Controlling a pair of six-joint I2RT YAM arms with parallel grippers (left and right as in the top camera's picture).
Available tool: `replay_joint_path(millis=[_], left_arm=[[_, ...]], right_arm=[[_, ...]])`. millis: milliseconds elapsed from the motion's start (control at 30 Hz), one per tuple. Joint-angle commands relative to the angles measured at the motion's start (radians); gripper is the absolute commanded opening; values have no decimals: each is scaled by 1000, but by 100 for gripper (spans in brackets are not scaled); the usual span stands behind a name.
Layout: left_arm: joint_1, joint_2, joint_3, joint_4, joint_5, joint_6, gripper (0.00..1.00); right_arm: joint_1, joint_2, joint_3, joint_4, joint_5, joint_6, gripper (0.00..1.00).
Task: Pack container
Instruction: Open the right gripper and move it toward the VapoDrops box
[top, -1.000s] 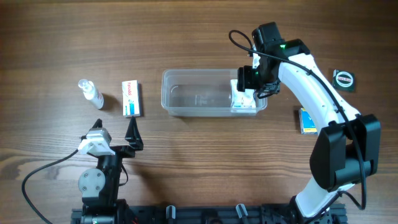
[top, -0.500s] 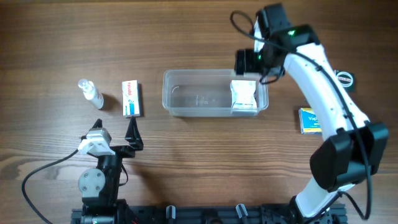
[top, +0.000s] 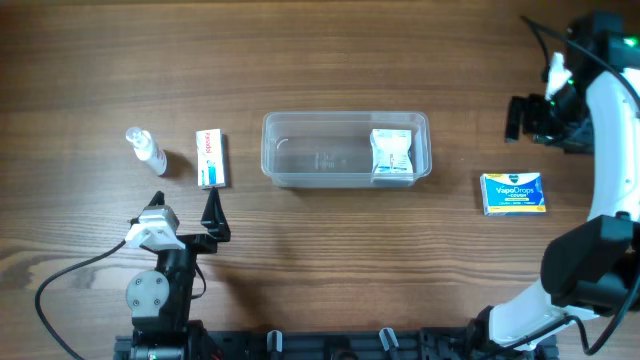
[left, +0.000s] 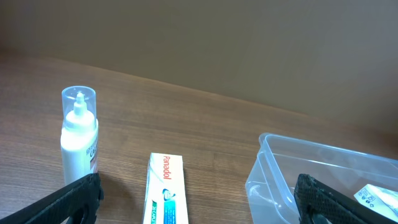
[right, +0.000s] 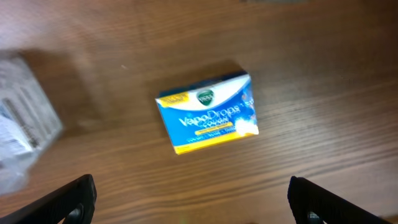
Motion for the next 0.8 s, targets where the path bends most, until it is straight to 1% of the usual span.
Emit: replay_joint_path(millis=[0, 67, 167, 333, 433, 533, 767], left_arm=[[8, -8, -6, -2, 8, -6, 100], [8, -8, -6, -2, 8, -6, 100], [8, -8, -6, -2, 8, -6, 100], [8, -8, -6, -2, 8, -6, 100], [8, -8, -6, -2, 8, -6, 100], [8, -8, -6, -2, 8, -6, 100], [8, -8, -6, -2, 8, -6, 100]], right_arm=[[-64, -6, -97, 32, -41, -87, 100], [-82, -6, -171, 70, -33, -143, 100], [-88, -6, -341, 236, 5, -195, 100], [-88, -6, -484, 409, 5, -356, 100], [-88, -6, -516, 495, 5, -408, 100], [-88, -6, -516, 555, 5, -408, 100], [-88, -6, -528, 566, 5, -405, 100]])
